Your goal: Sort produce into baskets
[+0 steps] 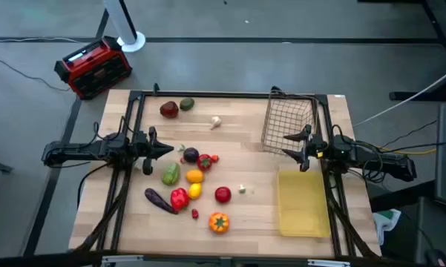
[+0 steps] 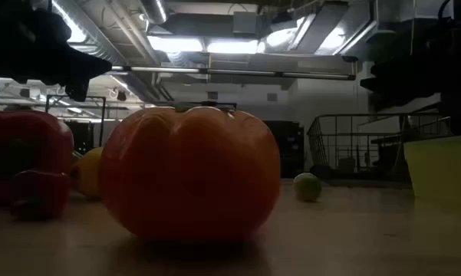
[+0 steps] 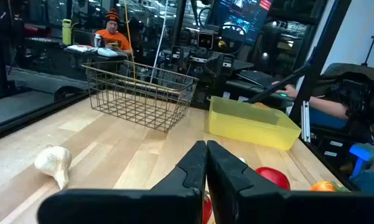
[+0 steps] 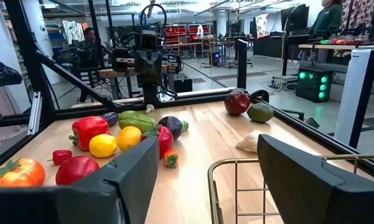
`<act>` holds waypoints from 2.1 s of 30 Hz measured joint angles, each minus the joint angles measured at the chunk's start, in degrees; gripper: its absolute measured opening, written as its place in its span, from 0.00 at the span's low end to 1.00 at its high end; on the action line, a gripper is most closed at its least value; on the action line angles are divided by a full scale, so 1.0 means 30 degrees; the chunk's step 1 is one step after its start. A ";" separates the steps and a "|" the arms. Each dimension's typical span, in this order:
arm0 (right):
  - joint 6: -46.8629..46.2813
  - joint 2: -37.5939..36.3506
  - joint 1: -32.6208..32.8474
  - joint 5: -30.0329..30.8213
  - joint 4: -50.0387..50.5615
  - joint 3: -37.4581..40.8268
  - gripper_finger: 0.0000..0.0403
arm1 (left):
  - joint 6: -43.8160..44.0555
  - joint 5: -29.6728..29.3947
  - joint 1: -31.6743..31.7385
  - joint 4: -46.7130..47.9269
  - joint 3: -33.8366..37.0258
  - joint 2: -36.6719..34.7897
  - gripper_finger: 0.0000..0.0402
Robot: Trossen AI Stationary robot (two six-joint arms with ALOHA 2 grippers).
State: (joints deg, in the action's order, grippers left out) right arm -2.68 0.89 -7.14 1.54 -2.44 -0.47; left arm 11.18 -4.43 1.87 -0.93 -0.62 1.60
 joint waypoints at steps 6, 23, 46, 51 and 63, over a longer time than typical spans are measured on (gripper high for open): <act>0.0000 0.0003 -0.0001 0.0000 0.0007 0.0004 0.67 | 0.0000 0.0000 -0.0006 -0.0006 0.0000 -0.0007 0.02; 0.0000 0.0000 -0.0006 0.0000 0.0007 0.0007 0.67 | 0.0000 0.0000 0.0001 -0.0006 0.0003 0.0000 0.02; 0.0000 0.0004 -0.0003 0.0000 0.0000 0.0004 0.67 | -0.0277 0.0000 0.0001 -0.0006 0.0000 0.0001 0.02; 0.0000 0.0000 -0.0007 0.0000 0.0000 0.0005 0.67 | -0.0266 -0.0005 0.0001 -0.0004 0.0000 0.0001 0.02; 0.0000 0.0000 -0.0006 0.0000 0.0000 0.0007 0.67 | 0.2186 -0.0203 0.0001 -0.0015 0.0000 -0.0004 0.02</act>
State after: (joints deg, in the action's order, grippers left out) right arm -2.68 0.89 -7.16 1.54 -2.44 -0.45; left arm 17.74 -5.04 1.87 -0.98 -0.62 1.59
